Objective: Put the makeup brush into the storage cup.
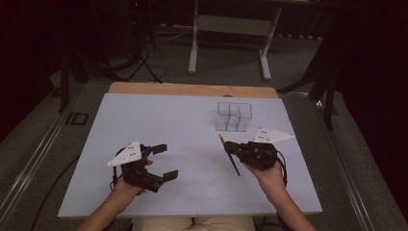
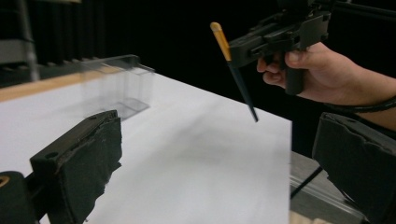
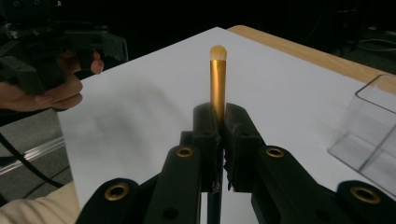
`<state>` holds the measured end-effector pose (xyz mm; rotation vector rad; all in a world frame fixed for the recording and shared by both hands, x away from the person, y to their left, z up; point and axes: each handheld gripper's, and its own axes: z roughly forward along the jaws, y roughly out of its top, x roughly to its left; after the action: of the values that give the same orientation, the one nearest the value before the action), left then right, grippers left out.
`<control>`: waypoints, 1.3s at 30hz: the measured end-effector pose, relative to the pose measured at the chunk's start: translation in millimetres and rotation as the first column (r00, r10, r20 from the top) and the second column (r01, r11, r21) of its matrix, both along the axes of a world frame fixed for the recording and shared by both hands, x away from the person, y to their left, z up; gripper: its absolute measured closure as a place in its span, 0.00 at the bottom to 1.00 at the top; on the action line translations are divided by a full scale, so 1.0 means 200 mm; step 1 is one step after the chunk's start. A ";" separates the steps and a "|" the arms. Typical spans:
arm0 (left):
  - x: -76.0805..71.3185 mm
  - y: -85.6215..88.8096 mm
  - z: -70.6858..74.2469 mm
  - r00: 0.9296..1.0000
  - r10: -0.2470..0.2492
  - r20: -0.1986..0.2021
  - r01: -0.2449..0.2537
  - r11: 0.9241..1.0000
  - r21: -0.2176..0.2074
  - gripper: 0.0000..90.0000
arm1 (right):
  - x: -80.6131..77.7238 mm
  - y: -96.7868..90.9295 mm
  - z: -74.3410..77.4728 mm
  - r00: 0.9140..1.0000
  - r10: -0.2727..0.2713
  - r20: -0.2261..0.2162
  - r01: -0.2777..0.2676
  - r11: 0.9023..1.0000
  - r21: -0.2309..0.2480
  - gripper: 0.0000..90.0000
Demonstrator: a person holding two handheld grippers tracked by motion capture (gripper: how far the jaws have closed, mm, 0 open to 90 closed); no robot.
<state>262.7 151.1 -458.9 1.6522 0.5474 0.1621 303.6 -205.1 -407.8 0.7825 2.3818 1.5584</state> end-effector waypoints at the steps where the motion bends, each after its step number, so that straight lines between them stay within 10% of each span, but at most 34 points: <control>1: 0.01 -0.02 0.00 1.000 -0.008 -0.005 0.008 1.000 0.006 0.03 | 0.00 0.00 0.00 1.000 0.005 -0.006 -0.005 1.000 0.003 0.93; 10: 0.08 -0.17 0.00 0.992 -0.118 -0.039 0.115 0.991 -0.061 0.03 | -0.03 0.00 0.05 0.999 0.017 0.033 -0.018 0.999 0.040 0.93; 18: 0.10 -0.32 -0.01 0.981 -0.193 -0.013 0.193 0.981 -0.026 0.05 | -0.06 0.02 0.10 0.996 0.030 0.087 -0.038 0.995 0.088 0.93; 34: 0.14 -0.52 -0.08 0.966 -0.255 -0.049 0.254 0.967 -0.014 0.23 | -0.07 0.05 0.12 0.991 0.046 0.127 -0.063 0.989 0.135 0.93; 39: 0.14 -0.54 -0.09 0.972 -0.231 -0.041 0.230 0.973 -0.025 0.31 | -0.07 0.08 0.12 0.990 0.048 0.133 -0.069 0.986 0.152 0.93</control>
<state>291.2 43.5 -476.2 1.6892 0.3843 -0.0506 289.0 -189.7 -383.7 0.6235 2.2316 1.7787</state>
